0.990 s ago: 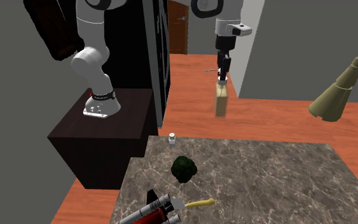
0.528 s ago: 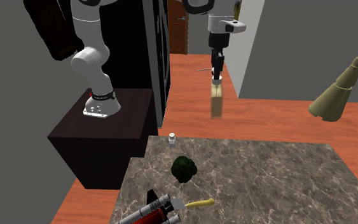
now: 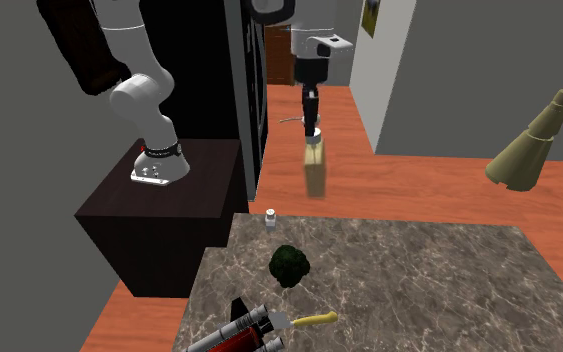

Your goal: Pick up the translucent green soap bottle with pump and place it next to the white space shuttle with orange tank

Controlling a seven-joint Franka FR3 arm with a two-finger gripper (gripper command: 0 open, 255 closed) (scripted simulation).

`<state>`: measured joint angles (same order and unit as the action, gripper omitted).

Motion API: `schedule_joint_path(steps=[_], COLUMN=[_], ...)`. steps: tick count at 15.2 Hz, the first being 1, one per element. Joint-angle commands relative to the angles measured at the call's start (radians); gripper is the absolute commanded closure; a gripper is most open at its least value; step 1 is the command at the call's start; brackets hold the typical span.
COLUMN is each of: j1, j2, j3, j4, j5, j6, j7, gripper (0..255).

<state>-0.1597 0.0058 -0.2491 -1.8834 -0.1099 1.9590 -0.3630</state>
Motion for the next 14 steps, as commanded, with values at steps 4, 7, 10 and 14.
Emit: schedule_joint_path(steps=[4, 7, 10, 14], j1=[-0.048, -0.078, -0.108, -0.15], j2=[-0.094, -0.143, -0.185, -0.228], j3=[-0.049, -0.082, -0.118, -0.17], j4=[-0.111, -0.163, -0.203, -0.242], j5=[-0.022, -0.038, -0.053, -0.073], j6=[0.031, 0.041, 0.049, 0.057], j7=[-0.088, -0.142, -0.201, -0.283], gripper=[255, 255, 255, 255])
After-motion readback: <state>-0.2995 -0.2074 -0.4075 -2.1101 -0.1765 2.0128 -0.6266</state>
